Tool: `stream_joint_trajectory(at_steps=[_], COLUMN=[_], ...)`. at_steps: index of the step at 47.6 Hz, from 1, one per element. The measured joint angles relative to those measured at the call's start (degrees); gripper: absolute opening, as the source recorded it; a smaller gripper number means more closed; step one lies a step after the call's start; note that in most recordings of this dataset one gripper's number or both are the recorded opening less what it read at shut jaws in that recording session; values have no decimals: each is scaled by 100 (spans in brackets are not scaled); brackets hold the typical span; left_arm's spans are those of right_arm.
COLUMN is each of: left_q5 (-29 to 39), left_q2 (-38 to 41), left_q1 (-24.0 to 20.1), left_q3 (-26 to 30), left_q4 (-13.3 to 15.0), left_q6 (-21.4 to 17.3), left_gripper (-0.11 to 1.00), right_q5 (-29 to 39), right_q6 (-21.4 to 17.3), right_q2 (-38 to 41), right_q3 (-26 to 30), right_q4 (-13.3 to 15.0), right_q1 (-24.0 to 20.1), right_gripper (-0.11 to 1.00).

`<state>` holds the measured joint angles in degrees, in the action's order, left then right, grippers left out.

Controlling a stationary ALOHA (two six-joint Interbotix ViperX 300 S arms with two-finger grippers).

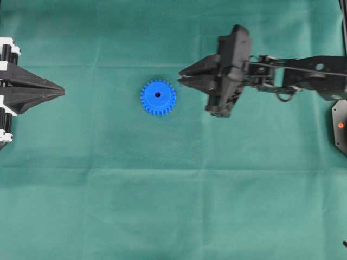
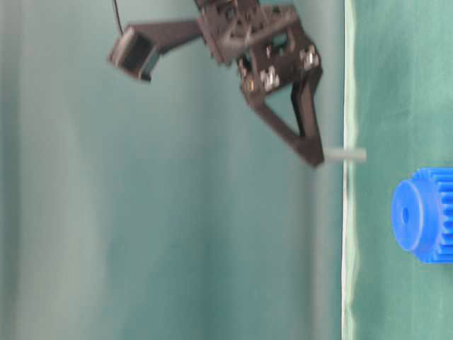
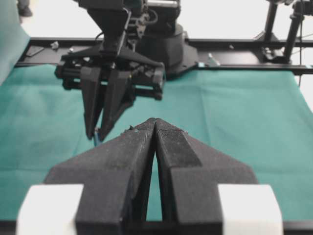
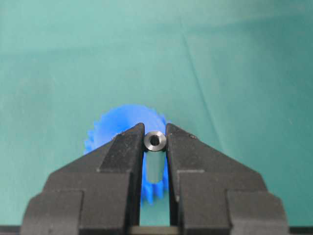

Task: Insert the shaft placed at a random location into the center hole of the medium gear at another random location.
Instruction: 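Carry the shaft left with the right gripper over the blue gear's hole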

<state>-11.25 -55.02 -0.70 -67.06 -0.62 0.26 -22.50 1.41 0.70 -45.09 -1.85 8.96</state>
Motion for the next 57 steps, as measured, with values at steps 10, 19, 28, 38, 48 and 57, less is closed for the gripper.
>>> stream_joint_trajectory(at_steps=[10,19,28,38,48,57], left_q5=[0,0,9,35,35,44], left_q2=[0,0,0,0,0,0], left_q1=[0,9,-9,0,0,0], left_q3=[9,9,9,9,9,9], left_q4=[-9,-9,-9,-9,-9,-9], left_q6=[0,0,0,0,0,0], left_gripper=[0,0,0,0,0,0], right_q5=[35,62,70,105,114,105], right_q6=[0,0,0,0,0,0], right_q2=[404,606,765,773,773,773], right_q3=[466,756,905,914,905,905], right_q4=[-9,-9,-9,-9,-18,-18], right_q1=[-70,-114,-141,-167,-167,-167], right_gripper=[14,14,14,14,14,14])
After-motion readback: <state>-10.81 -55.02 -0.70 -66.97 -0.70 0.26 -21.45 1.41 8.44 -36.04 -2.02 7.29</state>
